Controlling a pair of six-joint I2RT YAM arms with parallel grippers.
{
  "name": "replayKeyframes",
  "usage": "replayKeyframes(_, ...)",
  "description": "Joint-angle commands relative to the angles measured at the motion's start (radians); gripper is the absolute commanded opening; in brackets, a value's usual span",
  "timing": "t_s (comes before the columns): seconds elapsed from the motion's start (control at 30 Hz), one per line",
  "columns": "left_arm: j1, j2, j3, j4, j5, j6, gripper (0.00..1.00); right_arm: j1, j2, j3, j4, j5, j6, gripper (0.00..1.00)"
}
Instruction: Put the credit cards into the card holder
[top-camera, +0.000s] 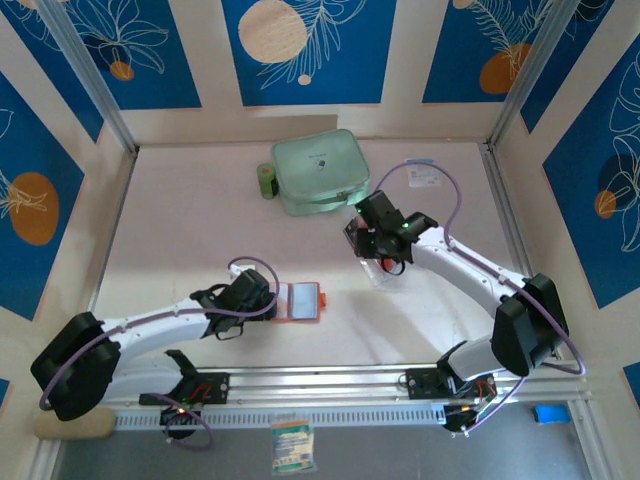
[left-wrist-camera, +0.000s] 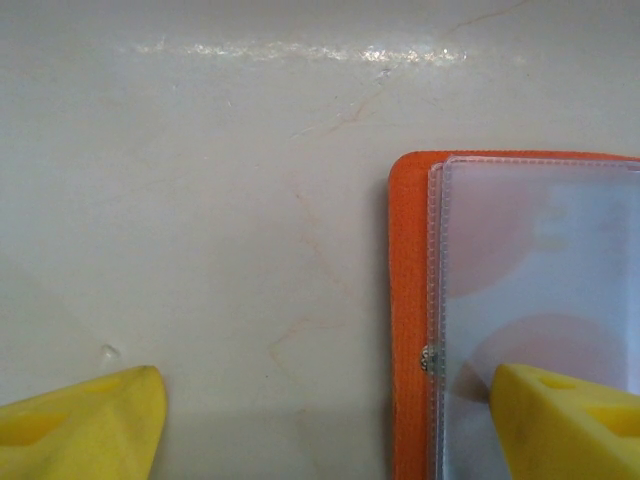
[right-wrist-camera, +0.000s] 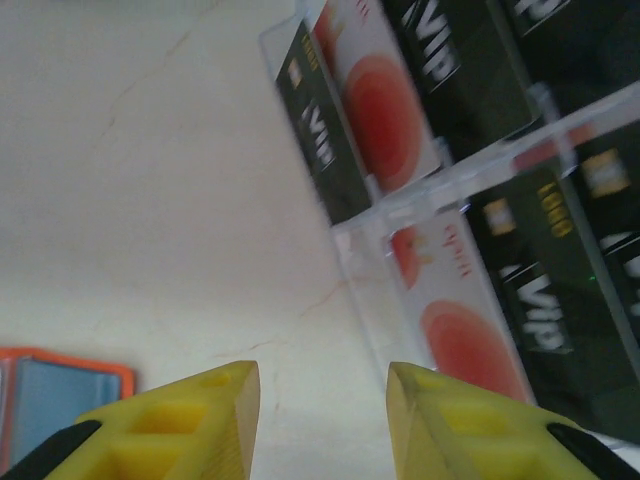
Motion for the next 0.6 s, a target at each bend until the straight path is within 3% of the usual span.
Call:
replayKeyframes(0.0,0.009,-0.003,0.022,-0.004,0.002,0.011,0.84,-0.055,0.011,0.046,-0.012,-0.059,-0.092,0.39)
replayKeyframes(0.17,0.009,-0.004,0.019,-0.007,-0.001,0.011,0.84,-0.103,0.103,0.146,-0.056,-0.176,-0.148,0.41)
replayKeyframes(0.57,0.009,-0.018,0.011,-0.017,-0.008,0.009,0.84,-0.087,0.379,0.37,-0.159,-0.055,-0.229,0.36)
